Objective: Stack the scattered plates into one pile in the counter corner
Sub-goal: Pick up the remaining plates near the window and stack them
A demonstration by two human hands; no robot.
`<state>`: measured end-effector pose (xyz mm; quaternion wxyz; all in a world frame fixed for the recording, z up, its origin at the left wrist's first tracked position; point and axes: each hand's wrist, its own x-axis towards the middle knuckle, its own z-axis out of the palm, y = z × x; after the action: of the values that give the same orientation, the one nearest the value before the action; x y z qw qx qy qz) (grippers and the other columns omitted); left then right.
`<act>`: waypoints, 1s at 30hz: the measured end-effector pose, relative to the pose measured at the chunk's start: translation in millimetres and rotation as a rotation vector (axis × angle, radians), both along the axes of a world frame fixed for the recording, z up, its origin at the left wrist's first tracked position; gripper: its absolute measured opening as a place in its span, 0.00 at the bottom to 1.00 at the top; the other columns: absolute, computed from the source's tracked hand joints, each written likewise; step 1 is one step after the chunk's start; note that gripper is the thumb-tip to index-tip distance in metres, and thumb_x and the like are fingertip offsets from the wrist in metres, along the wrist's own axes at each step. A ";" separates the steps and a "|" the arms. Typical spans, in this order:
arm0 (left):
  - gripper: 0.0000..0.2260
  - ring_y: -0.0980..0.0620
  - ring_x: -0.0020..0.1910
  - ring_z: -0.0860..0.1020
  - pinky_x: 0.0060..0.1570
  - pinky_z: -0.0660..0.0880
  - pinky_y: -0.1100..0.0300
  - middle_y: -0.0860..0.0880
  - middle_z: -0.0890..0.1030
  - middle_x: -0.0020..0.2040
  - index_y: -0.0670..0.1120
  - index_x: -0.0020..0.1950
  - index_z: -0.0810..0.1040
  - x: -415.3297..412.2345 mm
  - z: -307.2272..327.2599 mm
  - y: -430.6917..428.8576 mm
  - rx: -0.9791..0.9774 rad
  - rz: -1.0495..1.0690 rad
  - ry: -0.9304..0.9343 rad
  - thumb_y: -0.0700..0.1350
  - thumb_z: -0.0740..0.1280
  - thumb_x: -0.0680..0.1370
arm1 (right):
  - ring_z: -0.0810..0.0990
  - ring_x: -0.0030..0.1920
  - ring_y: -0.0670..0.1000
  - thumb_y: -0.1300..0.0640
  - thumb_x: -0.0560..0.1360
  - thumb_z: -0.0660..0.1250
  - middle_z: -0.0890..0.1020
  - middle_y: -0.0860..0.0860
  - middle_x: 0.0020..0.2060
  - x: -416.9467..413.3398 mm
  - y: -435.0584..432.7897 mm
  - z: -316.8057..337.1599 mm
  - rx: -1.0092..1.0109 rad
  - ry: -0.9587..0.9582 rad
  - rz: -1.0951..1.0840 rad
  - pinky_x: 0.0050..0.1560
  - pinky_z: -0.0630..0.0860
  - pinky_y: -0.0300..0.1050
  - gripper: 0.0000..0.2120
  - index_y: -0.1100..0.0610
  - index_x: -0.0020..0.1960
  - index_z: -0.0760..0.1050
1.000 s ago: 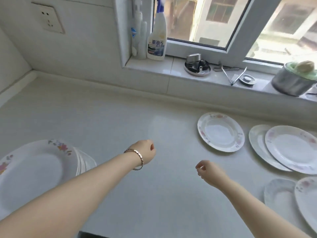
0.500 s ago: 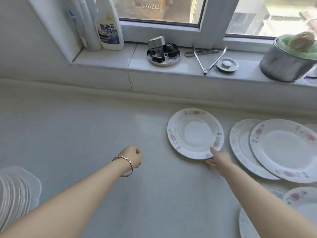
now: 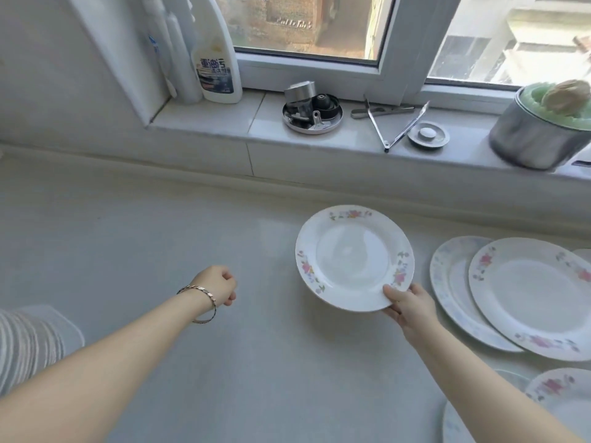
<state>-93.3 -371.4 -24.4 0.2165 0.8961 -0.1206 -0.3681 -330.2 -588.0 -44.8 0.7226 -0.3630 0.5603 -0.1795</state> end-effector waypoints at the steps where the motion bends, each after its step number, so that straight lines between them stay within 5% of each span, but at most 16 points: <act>1: 0.11 0.53 0.29 0.76 0.30 0.68 0.65 0.49 0.77 0.32 0.47 0.36 0.68 1.8 4.5 9.0 -0.010 0.012 -0.007 0.39 0.57 0.78 | 0.80 0.42 0.53 0.70 0.74 0.64 0.79 0.58 0.52 3.5 7.2 7.2 -0.016 -0.025 0.033 0.29 0.81 0.37 0.21 0.64 0.66 0.68; 10: 0.10 0.50 0.29 0.76 0.32 0.69 0.64 0.49 0.77 0.32 0.47 0.36 0.69 42.6 61.6 134.4 -0.161 0.196 -0.159 0.37 0.56 0.76 | 0.83 0.27 0.47 0.70 0.73 0.64 0.82 0.54 0.40 84.0 128.1 74.8 -0.111 -0.163 0.333 0.29 0.81 0.39 0.15 0.55 0.55 0.74; 14: 0.11 0.46 0.32 0.78 0.39 0.75 0.60 0.46 0.79 0.33 0.49 0.34 0.69 64.1 84.4 228.1 -0.166 0.315 -0.319 0.39 0.58 0.76 | 0.82 0.33 0.52 0.70 0.72 0.65 0.83 0.54 0.41 128.0 200.3 85.3 -0.104 -0.180 0.484 0.37 0.82 0.43 0.13 0.53 0.50 0.76; 18: 0.08 0.42 0.46 0.82 0.51 0.78 0.52 0.44 0.84 0.46 0.50 0.39 0.71 81.9 96.5 331.1 -0.056 0.423 -0.457 0.42 0.59 0.76 | 0.80 0.36 0.54 0.70 0.72 0.65 0.82 0.56 0.44 171.9 272.8 91.5 -0.076 -0.213 0.635 0.33 0.82 0.41 0.14 0.54 0.53 0.76; 30: 0.09 0.43 0.44 0.82 0.49 0.79 0.51 0.46 0.83 0.44 0.50 0.36 0.71 83.9 67.7 487.4 0.020 0.662 -0.387 0.40 0.57 0.74 | 0.80 0.35 0.54 0.71 0.72 0.64 0.81 0.55 0.38 230.9 424.4 78.6 -0.142 -0.090 0.848 0.29 0.80 0.41 0.16 0.56 0.56 0.74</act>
<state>-9.4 116.0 43.4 0.2881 0.9416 0.1401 -0.1034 -99.3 -163.6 33.8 0.7292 -0.6019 0.3158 0.0795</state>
